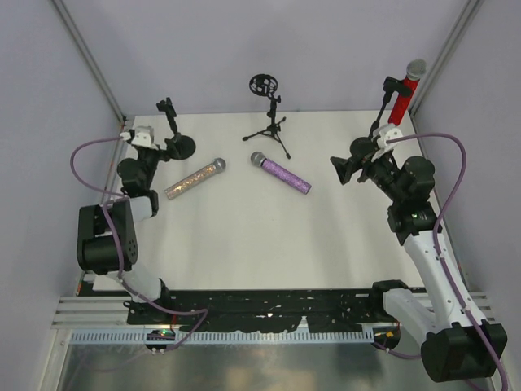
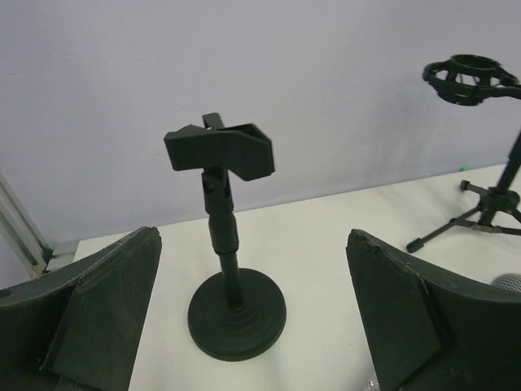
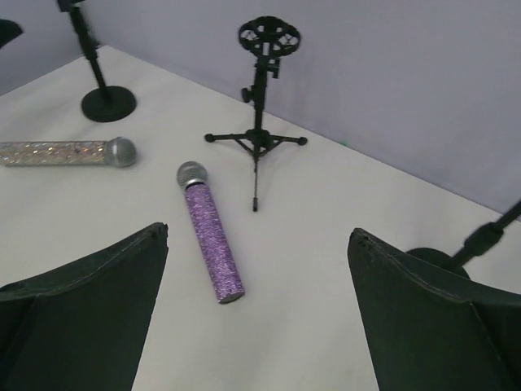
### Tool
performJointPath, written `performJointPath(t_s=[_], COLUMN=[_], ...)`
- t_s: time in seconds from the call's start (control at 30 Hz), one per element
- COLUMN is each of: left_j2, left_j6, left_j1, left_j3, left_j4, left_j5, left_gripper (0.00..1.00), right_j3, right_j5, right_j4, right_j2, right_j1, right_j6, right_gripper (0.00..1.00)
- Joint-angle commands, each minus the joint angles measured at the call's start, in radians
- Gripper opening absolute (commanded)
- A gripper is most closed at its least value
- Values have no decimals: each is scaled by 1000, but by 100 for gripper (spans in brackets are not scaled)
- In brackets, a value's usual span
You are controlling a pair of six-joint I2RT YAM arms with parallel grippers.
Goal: Remove the microphone from the stand
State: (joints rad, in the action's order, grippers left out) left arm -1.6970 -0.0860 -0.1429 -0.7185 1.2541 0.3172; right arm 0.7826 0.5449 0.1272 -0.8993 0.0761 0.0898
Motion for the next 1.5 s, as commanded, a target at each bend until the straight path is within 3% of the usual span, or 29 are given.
performJointPath(t_s=[0.0,0.23,0.3,0.4,0.5,0.73,0.97,1.47], left_j2=[176,381,402,402,399,438,510,502], left_j6=[83,279,333,368,425,477,479,500], left_j1=[-4,5,19,61,104,204,224,238], left_j3=[1,-157,-250,-367,-429,-407,-336,-309], left_j4=[-196,-926,-1217,-1528,-1706,-1796,-1764,-1797], left_j5=[175,482,534,521,513,362,445,513], left_gripper=[100,100,100,100,100,100,100,100], right_j3=[38,165,213,289,403,618,679,934], right_j5=[-331,-370,-356,-387,-473,-504,-402,-448], right_j4=[71,-37,-61,-64,-72,-112,-42,-26], right_j2=[28,-3,-22,-56,-131,-337,-477,-771], right_j1=[-13,-111,-157,-211,-249,-282,-311,-309], right_j6=[-10,-44,-82,-119,-127,-137,-177,-168], right_gripper=[95,95,95,95,95,95,95,95])
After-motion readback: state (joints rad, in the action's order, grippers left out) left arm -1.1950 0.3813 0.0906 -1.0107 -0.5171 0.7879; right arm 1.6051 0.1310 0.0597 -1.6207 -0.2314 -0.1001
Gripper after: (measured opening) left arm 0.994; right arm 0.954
